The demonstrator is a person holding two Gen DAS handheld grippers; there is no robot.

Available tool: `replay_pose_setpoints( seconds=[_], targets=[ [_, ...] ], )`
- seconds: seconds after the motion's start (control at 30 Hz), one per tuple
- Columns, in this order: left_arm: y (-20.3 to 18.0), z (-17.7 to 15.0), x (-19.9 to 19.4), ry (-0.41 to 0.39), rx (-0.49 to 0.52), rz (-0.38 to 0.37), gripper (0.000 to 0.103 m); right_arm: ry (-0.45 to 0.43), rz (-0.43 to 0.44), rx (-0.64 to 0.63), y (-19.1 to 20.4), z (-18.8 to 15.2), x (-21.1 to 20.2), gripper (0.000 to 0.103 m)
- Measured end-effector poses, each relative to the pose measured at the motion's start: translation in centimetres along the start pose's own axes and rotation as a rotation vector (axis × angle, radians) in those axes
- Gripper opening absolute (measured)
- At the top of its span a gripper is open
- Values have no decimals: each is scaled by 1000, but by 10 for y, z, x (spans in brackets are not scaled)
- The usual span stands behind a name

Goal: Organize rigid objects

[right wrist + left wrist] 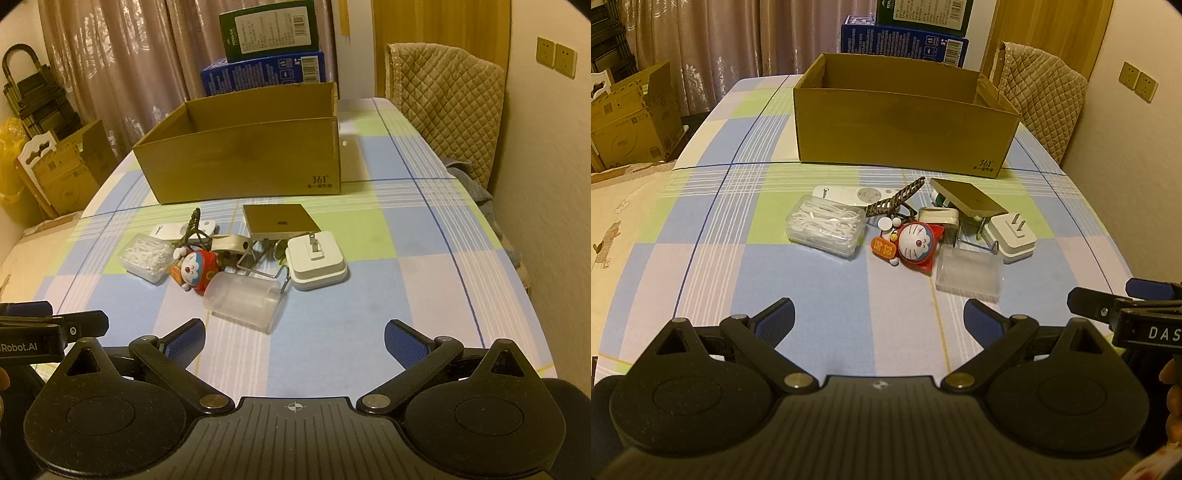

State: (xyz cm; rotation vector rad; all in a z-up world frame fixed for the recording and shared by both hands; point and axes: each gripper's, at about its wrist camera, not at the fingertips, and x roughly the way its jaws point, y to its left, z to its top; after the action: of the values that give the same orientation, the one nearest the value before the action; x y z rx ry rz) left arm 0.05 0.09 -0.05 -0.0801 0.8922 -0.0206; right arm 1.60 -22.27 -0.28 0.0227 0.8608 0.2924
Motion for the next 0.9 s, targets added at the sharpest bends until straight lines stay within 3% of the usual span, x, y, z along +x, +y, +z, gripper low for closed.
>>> replay_pose_setpoints(
  seconds=[0.9],
  targets=[
    [2, 3, -1, -21, 0, -17, 96, 5, 3, -14, 5, 4, 3, 101]
  ],
)
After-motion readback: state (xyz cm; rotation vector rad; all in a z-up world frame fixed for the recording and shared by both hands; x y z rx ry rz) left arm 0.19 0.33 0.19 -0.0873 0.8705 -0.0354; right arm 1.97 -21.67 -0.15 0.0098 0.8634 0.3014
